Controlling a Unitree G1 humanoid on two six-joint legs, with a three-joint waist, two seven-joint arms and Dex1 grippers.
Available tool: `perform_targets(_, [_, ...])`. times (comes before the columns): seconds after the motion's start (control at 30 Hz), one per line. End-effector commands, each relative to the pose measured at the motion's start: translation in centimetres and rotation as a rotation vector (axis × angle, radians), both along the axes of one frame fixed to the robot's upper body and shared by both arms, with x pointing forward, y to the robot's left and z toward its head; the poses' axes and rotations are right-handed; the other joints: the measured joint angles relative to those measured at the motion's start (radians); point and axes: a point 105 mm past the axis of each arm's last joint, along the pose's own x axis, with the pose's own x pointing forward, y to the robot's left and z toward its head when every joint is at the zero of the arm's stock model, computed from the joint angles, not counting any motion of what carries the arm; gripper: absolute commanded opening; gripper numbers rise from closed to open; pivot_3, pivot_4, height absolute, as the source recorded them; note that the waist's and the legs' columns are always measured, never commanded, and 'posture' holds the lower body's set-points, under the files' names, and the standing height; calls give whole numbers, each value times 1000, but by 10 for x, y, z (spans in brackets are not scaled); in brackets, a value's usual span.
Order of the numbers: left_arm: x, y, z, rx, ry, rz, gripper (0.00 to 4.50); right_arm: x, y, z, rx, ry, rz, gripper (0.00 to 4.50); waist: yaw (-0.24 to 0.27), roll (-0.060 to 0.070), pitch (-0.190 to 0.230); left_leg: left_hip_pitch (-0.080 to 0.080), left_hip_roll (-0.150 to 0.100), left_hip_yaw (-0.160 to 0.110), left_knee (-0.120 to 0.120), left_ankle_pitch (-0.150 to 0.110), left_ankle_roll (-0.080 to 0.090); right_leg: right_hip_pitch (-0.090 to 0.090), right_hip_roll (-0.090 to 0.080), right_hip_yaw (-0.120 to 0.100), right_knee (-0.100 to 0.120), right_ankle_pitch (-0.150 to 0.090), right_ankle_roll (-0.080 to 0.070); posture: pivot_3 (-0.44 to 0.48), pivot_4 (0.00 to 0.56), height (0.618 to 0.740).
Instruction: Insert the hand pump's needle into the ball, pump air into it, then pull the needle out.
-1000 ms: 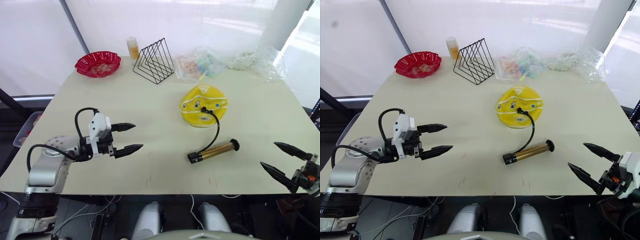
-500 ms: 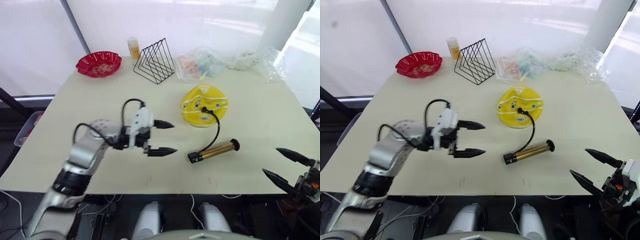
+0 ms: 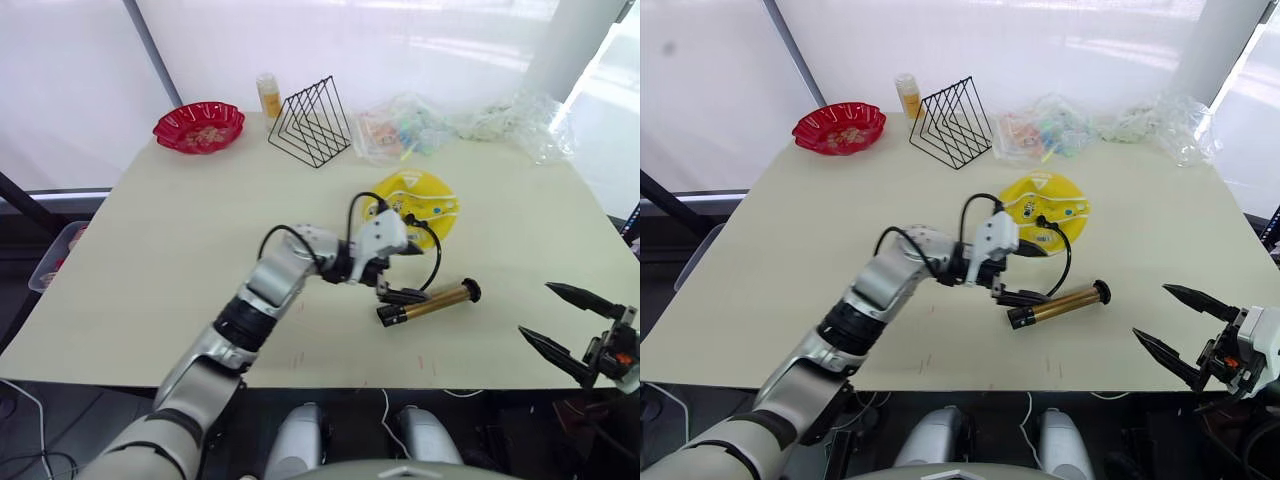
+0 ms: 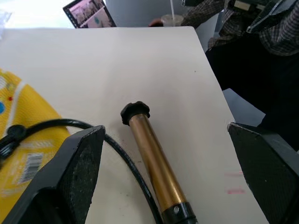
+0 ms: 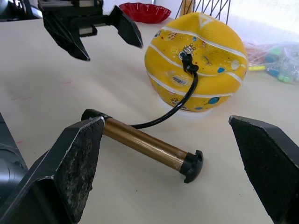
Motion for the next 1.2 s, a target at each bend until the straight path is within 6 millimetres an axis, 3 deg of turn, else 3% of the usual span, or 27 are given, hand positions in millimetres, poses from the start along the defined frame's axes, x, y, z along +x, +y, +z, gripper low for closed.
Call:
perform_targets(0.03, [2, -14, -2, 39, -1, 17, 4446, -1, 4, 9, -20, -45, 16, 4500, -2, 0, 0, 0, 0, 0, 1, 0, 0, 0, 0, 0, 0, 0, 0, 0, 150, 737])
perform_targets(0.63, [11, -59, -51, 253, 43, 108, 4446, -5, 4, 6, -17, -42, -20, 4500, -3, 1, 2, -1, -1, -3, 2, 0, 1, 0, 2, 2, 0, -1, -1, 0, 150, 737])
perform_targets(0.77, [17, -60, -63, 306, 34, 139, 4446, -8, 3, 5, -19, -32, -27, 4500, -3, 1, 2, -2, -1, -4, 2, 0, 1, 0, 2, 3, 0, -1, -1, 0, 150, 737])
perform_targets(1.17, [9, -52, -100, 435, 73, 142, 4446, -10, 3, 2, -10, -24, -58, 4500, -3, 1, 3, -2, -1, -5, 2, 0, 1, 0, 2, 2, 0, -1, -2, 0, 150, 737])
perform_targets(1.2, [9, -52, -100, 435, 75, 143, 4215, -10, 3, 1, -10, -22, -60, 4500, -3, 1, 3, -2, -1, -5, 2, 0, 1, 0, 2, 2, 0, -1, -2, 0, 150, 737])
